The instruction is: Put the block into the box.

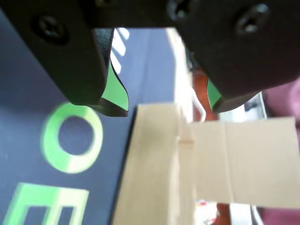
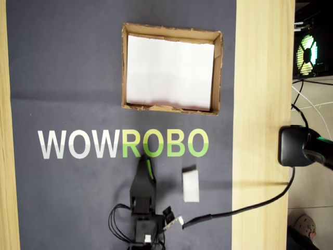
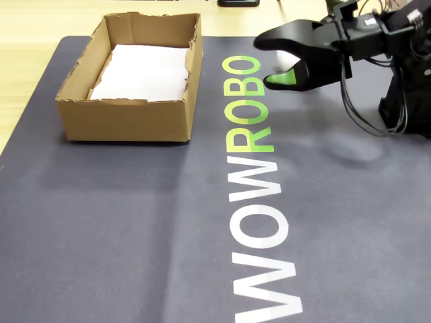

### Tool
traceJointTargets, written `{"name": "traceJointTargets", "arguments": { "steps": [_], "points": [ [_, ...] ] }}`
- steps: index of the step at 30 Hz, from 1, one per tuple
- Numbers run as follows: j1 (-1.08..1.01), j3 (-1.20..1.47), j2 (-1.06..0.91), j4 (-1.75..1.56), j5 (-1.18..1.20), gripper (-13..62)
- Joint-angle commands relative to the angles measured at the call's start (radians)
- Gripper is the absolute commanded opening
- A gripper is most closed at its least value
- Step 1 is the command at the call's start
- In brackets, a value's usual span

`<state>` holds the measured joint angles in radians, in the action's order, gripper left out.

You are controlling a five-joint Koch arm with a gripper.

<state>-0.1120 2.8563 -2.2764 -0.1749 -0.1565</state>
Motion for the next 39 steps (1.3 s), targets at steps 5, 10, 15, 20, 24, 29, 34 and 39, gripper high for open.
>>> {"name": "traceJointTargets", "arguments": {
  "steps": [5,10,15,20,24,29,34,39],
  "points": [
    [-0.003,-0.245,-0.104,0.451,-0.011,32.3],
    [-0.005,-0.396,-0.104,0.804,0.103,33.1],
    [-0.023,-0.514,-0.104,1.039,0.244,33.0],
    [-0.101,-0.626,-0.104,1.276,0.468,33.0],
    [-0.213,-0.653,-0.103,1.335,0.505,32.9],
    [-0.314,-0.653,-0.101,1.355,0.575,32.9],
    [-0.416,-0.650,-0.098,1.358,0.598,32.9],
    [-0.495,-0.646,-0.081,1.356,0.597,32.7]
  ]
}}
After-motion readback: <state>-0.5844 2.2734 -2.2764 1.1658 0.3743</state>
